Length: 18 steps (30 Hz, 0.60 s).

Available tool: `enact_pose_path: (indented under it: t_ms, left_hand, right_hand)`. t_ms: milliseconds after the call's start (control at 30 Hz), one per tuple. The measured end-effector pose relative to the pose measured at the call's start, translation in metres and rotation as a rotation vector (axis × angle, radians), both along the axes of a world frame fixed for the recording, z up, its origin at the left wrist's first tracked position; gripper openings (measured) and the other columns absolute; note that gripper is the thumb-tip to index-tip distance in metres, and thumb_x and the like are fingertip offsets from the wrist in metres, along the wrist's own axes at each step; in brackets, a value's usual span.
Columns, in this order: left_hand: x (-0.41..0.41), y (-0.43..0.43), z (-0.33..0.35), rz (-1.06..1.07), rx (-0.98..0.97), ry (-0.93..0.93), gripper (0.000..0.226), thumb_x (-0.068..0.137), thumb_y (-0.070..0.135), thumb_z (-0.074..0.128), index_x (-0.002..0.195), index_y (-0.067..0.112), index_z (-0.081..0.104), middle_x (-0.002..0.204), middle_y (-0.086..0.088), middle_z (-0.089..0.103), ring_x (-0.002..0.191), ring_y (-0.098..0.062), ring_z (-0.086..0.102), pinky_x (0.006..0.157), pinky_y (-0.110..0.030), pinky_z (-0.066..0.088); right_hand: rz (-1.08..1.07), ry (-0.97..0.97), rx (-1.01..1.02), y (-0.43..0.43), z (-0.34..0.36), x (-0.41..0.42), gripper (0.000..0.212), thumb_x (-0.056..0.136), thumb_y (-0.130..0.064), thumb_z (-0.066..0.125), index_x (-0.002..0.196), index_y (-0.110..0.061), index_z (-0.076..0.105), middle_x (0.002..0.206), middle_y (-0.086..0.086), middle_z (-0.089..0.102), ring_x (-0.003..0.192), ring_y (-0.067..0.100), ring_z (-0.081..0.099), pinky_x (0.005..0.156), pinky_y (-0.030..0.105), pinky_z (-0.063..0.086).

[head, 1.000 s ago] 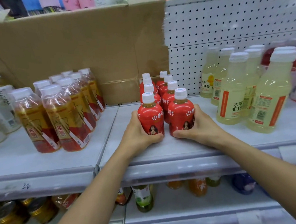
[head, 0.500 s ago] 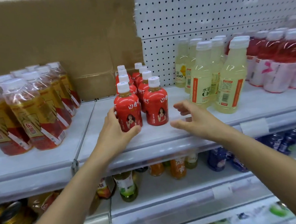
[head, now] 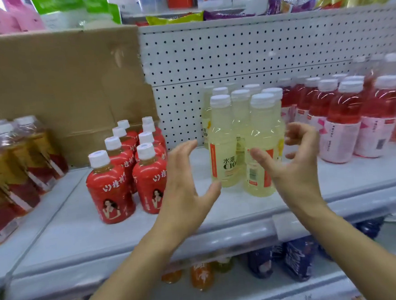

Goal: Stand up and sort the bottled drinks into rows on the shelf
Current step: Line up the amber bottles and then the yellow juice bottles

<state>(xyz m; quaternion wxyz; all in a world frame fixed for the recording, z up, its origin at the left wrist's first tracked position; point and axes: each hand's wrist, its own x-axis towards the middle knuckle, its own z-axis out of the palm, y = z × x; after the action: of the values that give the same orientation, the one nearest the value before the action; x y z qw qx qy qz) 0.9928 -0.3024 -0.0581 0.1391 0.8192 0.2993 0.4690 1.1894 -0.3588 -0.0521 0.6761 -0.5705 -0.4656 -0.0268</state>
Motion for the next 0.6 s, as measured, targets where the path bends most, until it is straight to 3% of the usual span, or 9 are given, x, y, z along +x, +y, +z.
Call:
enact_pose_path:
  t_ms: [67, 167, 333, 467, 600]
  left_hand:
    - [0.039, 0.019, 0.006, 0.035, -0.209, -0.06, 0.089, 0.082, 0.032, 0.079, 0.15, 0.018, 0.024, 0.146, 0.004, 0.031, 0.138, -0.01, 0.034, 0.119, -0.036, 0.031]
    - [0.086, 0.043, 0.011, 0.068, -0.382, -0.173, 0.097, 0.072, 0.036, 0.085, 0.148, 0.023, 0.025, 0.14, 0.005, 0.045, 0.127, -0.01, 0.048, 0.111, -0.037, 0.041]
    - [0.107, 0.049, 0.011, 0.144, -0.404, -0.283, 0.093, 0.07, 0.03, 0.089, 0.141, 0.027, 0.03, 0.122, 0.015, 0.058, 0.11, 0.004, 0.057, 0.094, -0.03, 0.049]
    - [0.112, 0.044, 0.012, 0.17, -0.396, -0.307, 0.087, 0.072, 0.021, 0.088, 0.138, 0.031, 0.03, 0.122, 0.023, 0.052, 0.114, 0.002, 0.055, 0.097, -0.031, 0.048]
    - [0.115, 0.039, 0.011, 0.22, -0.371, -0.3, 0.088, 0.071, 0.021, 0.089, 0.133, 0.036, 0.029, 0.126, 0.018, 0.053, 0.115, 0.005, 0.053, 0.096, -0.025, 0.045]
  right_hand:
    - [0.074, -0.034, -0.12, 0.013, -0.002, 0.015, 0.083, 0.064, -0.052, 0.084, 0.127, -0.024, 0.038, 0.123, -0.003, 0.046, 0.114, 0.013, 0.049, 0.096, 0.022, 0.046]
    - [0.04, -0.209, -0.223, 0.023, -0.005, 0.031, 0.082, 0.065, -0.058, 0.077, 0.129, -0.023, 0.039, 0.119, -0.007, 0.047, 0.11, 0.014, 0.052, 0.09, 0.043, 0.051]
    - [0.135, -0.328, -0.249, 0.02, -0.002, 0.063, 0.073, 0.061, -0.053, 0.073, 0.121, -0.031, 0.036, 0.112, -0.011, 0.051, 0.097, 0.013, 0.058, 0.078, 0.041, 0.054]
    - [0.186, -0.375, -0.249, 0.02, -0.002, 0.074, 0.075, 0.062, -0.058, 0.07, 0.122, -0.032, 0.033, 0.113, -0.012, 0.047, 0.097, 0.013, 0.056, 0.078, 0.042, 0.053]
    - [0.114, -0.439, -0.239, 0.027, -0.005, 0.071, 0.087, 0.058, -0.068, 0.067, 0.125, -0.025, 0.035, 0.112, -0.008, 0.045, 0.099, 0.017, 0.054, 0.079, 0.041, 0.051]
